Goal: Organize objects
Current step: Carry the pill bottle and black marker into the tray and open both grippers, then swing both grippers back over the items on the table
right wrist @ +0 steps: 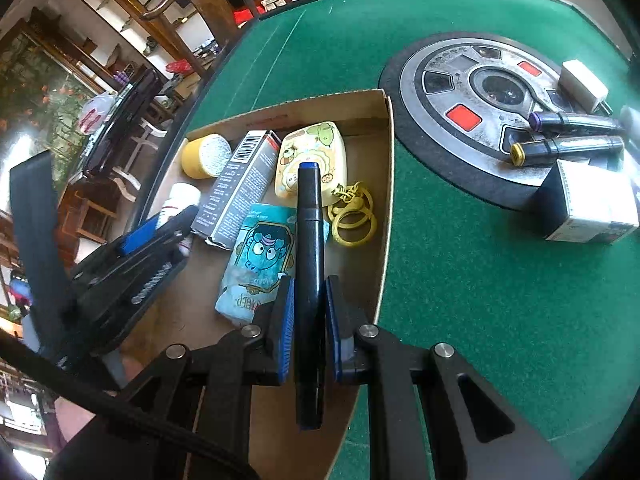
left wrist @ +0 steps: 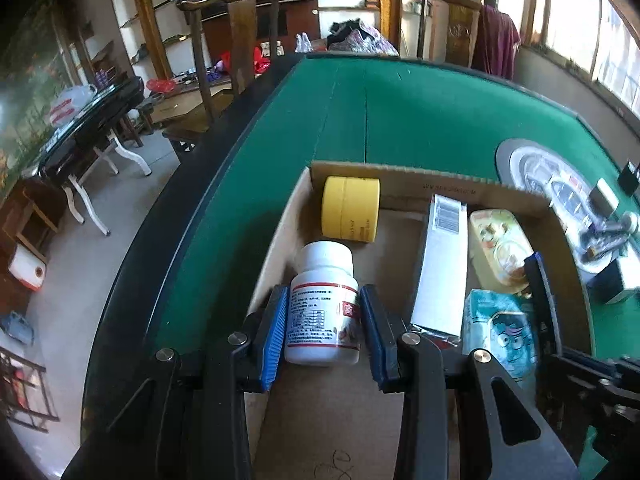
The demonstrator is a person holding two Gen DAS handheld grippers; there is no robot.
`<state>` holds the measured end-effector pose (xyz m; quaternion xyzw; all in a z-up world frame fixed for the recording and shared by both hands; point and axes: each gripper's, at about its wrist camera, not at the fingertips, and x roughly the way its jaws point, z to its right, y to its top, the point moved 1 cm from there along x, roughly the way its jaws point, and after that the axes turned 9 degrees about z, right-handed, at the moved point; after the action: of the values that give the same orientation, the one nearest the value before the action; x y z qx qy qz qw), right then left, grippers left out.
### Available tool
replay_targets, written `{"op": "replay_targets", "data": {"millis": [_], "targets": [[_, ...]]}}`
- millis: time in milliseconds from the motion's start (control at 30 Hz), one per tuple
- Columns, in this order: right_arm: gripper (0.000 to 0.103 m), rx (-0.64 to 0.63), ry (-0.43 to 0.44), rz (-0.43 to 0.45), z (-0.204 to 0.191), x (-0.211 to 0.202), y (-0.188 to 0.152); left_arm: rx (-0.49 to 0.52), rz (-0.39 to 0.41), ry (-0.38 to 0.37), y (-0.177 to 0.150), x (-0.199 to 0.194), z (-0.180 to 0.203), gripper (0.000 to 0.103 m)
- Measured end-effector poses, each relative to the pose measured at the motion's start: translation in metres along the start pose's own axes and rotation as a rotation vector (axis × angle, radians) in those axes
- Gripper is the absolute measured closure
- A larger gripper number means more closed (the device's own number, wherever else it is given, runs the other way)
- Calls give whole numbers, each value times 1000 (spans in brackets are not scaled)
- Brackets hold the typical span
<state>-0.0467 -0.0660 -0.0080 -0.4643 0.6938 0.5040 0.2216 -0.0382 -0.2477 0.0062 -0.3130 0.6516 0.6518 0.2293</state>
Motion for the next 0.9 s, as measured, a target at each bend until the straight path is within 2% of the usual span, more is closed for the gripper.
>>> {"op": "replay_targets", "data": {"millis": [67,133,233,400,500,600,700,733,833,867,900], "targets": [[90,26,0,6,5,-3,0,-26,16,-14,2,-6,-2,67],[85,46,34,22,9,-9,0,-55,29,-30,3,-14,-3,58],[74,49,67,71,11,-24,1,-63,74,-30,5,-31,-2,53],[61,-38,72,175,13,-68,5,-87,150,-37,11,-69,1,41],[59,-124,81,245,16,-99,6,-96,193,-67,16,-92,7,40],[59,-218,-10,351,28,-146,9,-53,254,-95,27,-126,17,40],[59,-318,-161,467,46,-220,19,-25,365,-116,44,-177,25,40],[59,-324,-184,492,50,-244,25,-21,390,-119,51,-193,27,40],[59,-276,-166,552,66,-335,45,7,453,-126,82,-246,38,40],[55,-246,-148,580,70,-376,53,26,476,-114,92,-262,42,40],[47,-228,-156,608,73,-415,62,51,520,-93,107,-287,50,40]]}}
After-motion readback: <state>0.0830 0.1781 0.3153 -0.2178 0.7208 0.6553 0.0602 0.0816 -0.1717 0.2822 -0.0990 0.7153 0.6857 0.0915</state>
